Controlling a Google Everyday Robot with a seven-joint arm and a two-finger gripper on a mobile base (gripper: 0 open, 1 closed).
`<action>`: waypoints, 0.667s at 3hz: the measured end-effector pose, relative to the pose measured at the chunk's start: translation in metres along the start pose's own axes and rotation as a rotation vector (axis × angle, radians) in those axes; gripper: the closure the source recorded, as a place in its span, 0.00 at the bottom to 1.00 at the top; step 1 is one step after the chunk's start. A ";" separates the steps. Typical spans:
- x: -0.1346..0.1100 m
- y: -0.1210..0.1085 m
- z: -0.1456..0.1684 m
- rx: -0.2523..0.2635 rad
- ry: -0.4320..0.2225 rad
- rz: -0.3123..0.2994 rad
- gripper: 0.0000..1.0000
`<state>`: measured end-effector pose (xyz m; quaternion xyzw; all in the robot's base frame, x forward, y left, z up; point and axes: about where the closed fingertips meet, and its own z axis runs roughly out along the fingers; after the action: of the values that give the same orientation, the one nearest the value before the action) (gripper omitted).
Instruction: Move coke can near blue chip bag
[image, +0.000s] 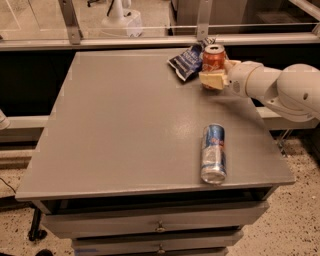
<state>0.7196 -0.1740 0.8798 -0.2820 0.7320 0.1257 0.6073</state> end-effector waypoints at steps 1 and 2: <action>0.003 -0.008 0.004 0.007 -0.010 0.016 0.36; 0.001 -0.014 0.009 0.009 -0.024 0.022 0.13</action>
Offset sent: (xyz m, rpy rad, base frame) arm 0.0244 -0.0146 0.0024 0.0454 -0.0238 -0.0186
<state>0.7350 -0.1807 0.8793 -0.2698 0.7282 0.1325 0.6160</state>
